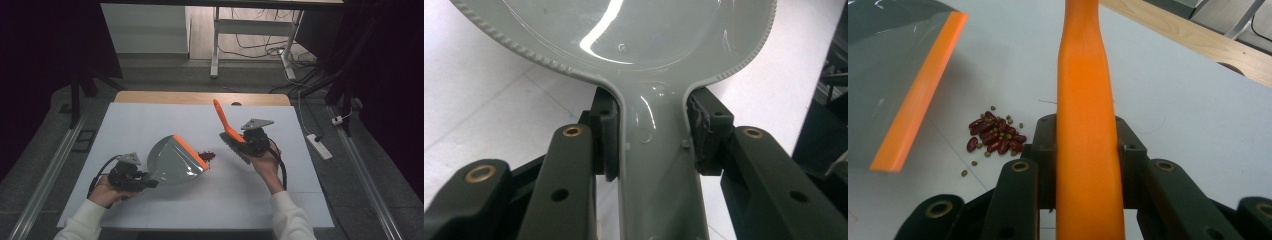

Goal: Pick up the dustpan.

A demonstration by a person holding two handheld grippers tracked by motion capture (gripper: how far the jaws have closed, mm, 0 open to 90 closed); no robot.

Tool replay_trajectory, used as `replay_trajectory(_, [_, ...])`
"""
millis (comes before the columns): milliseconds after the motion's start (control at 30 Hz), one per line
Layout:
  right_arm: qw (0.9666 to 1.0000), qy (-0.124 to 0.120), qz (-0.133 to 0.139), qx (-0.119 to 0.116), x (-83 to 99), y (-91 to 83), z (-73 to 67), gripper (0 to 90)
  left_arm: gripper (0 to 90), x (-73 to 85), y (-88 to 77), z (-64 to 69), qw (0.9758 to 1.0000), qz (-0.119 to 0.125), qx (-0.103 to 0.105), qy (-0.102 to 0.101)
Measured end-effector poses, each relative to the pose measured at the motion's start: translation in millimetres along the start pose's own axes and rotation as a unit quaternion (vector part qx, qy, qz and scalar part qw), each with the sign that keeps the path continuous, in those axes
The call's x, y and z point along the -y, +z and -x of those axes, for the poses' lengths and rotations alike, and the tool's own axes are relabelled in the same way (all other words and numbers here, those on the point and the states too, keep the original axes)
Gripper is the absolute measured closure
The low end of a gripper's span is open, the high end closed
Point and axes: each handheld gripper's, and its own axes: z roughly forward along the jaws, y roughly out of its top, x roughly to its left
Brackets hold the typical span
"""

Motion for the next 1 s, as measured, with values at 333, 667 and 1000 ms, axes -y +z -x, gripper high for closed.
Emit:
replay_trajectory(333, [1.0000,-0.006,-0.002,0.000,-6.6,11.9,-3.6,70.0,62.0,0.6,5.6,3.7,0.9997,-0.020,0.008,-0.005])
replay_trajectory(667, [0.9996,-0.021,-0.019,0.006,-8.1,32.5,-8.3,70.0,62.0,0.0,11.1,4.4,0.9989,-0.038,0.023,-0.012])
replay_trajectory(1000, [0.9991,-0.028,-0.033,0.005,-6.9,47.4,-12.9,70.0,62.0,-0.2,20.6,5.7,0.9980,-0.057,0.026,-0.009])
